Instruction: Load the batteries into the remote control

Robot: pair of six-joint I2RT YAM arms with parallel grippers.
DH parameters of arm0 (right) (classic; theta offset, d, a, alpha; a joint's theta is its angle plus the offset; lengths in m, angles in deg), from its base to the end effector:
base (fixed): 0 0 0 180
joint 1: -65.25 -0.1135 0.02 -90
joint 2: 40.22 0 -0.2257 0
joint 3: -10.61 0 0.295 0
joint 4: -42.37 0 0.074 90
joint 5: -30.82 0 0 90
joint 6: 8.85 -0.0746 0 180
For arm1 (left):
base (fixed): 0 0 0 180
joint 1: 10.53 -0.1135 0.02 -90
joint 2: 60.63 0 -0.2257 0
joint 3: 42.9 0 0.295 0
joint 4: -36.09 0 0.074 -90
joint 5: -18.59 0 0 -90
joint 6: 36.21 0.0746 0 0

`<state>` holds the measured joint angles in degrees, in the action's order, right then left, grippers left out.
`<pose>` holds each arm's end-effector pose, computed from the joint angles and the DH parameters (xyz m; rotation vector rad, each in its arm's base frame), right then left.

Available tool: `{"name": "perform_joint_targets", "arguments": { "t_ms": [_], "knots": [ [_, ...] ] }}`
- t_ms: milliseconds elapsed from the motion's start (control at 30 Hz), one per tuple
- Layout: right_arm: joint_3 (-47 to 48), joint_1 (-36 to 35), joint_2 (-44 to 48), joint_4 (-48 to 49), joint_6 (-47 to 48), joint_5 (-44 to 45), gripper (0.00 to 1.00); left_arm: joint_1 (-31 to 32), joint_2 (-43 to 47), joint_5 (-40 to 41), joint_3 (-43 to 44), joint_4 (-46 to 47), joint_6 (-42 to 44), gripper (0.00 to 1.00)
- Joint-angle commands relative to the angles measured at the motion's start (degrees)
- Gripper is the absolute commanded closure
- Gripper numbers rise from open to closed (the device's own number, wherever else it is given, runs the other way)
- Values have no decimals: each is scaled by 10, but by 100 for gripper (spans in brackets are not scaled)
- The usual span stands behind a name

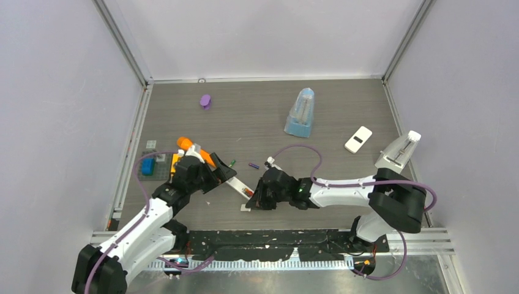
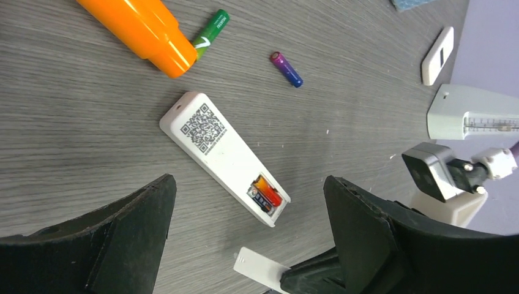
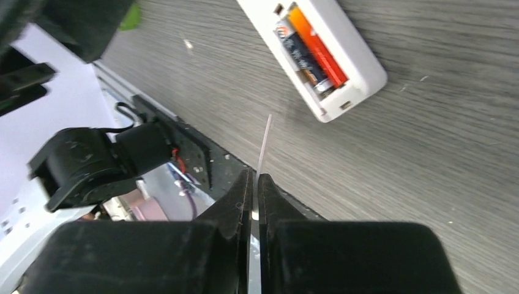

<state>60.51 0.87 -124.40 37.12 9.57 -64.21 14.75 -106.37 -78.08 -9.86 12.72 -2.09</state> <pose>0.1477 0.3232 0.0775 0.1111 2.6346 1.1953 0.2404 -0.1231 0.1231 -0.5529 2.2852 -0.8818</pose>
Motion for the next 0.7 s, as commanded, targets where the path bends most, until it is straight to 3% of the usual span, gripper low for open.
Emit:
{"name": "perform_joint_targets", "arguments": {
  "t_ms": [0,267,667],
  "knots": [
    [53,7,-33,-76,29,-27,95,-10,-6,7,29,4,25,8],
    [28,58,-16,-110,30,-19,95,-10,-24,2,30,21,31,8],
    [13,116,10,-57,125,-120,95,-10,-69,-21,31,48,28,8]
  ]
}}
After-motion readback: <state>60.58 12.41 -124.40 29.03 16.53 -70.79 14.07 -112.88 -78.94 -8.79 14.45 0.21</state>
